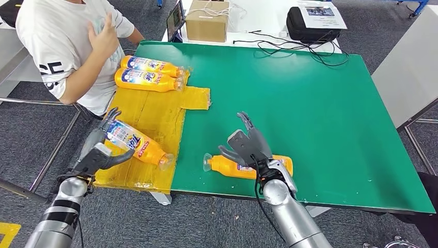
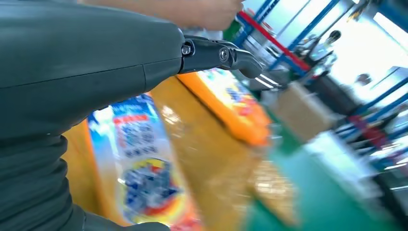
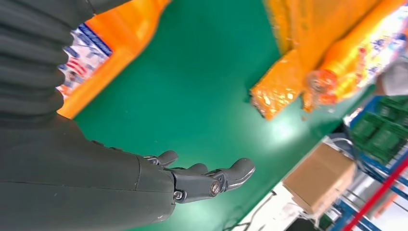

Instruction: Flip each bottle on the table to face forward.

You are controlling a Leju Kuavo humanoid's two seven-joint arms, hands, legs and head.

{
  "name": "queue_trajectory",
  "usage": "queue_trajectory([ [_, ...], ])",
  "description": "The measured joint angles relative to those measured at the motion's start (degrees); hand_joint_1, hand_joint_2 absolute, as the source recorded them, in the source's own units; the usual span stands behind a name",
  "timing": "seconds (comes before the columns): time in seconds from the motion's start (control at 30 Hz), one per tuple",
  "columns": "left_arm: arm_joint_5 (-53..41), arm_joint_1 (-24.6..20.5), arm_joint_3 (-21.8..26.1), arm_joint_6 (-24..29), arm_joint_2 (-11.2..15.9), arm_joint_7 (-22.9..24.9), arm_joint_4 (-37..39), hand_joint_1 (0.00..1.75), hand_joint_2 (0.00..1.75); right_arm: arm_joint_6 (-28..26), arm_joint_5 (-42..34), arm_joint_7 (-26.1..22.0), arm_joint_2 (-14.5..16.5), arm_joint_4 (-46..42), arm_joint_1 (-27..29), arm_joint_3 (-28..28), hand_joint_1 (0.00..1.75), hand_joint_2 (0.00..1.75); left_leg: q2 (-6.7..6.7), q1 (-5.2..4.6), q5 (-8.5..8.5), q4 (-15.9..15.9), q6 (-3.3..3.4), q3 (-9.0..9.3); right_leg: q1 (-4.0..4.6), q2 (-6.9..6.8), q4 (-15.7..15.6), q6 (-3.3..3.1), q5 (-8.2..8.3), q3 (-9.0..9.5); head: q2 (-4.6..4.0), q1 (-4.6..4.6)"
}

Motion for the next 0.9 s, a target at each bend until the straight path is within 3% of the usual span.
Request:
queue_trajectory([
  [0.1, 5.86, 1.4, 3.7, -5.4, -2.84, -0.19, -3.4, 0.0, 1.75, 0.18, 1.8, 0.61, -0.43, 0.25, 1.08, 0.35, 0.0, 1.75, -0.01, 0.0, 0.0, 0.0, 0.0, -0.02, 0.0, 0.0, 0.0, 0.0, 0.0, 0.0, 0.0, -0.01],
  [0.33, 9.94, 2.12, 6.96, -9.43, -7.44, 2.46, -7.01, 0.0, 1.75, 0.14, 4.51, 1.79, -0.89, 1.38, 1.97, 1.09, 0.0, 1.75, -0.02, 0.0, 0.0, 0.01, 0.0, -0.02, 0.0, -0.01, 0.0, 0.0, 0.0, -0.01, 0.0, -0.01],
  [0.57, 18.18, 2.07, 5.96, -10.79, -12.4, 10.08, -7.56, 0.0, 1.75, -1.15, 11.1, 5.19, -1.43, 2.4, 3.35, 1.85, 0.0, 1.75, -0.02, -0.02, -0.01, 0.01, 0.02, -0.04, -0.02, -0.01, -0.01, 0.01, 0.01, -0.01, 0.0, -0.01],
  [0.9, 21.81, 1.95, 3.13, -9.41, -14.74, 12.22, -7.56, 0.0, 1.75, -1.89, 16.9, 8.48, -2.5, 3.26, 3.63, 1.99, 0.0, 1.75, -0.01, -0.02, -0.02, 0.01, 0.02, -0.04, -0.01, -0.01, -0.01, 0.01, 0.01, -0.02, 0.0, -0.02],
])
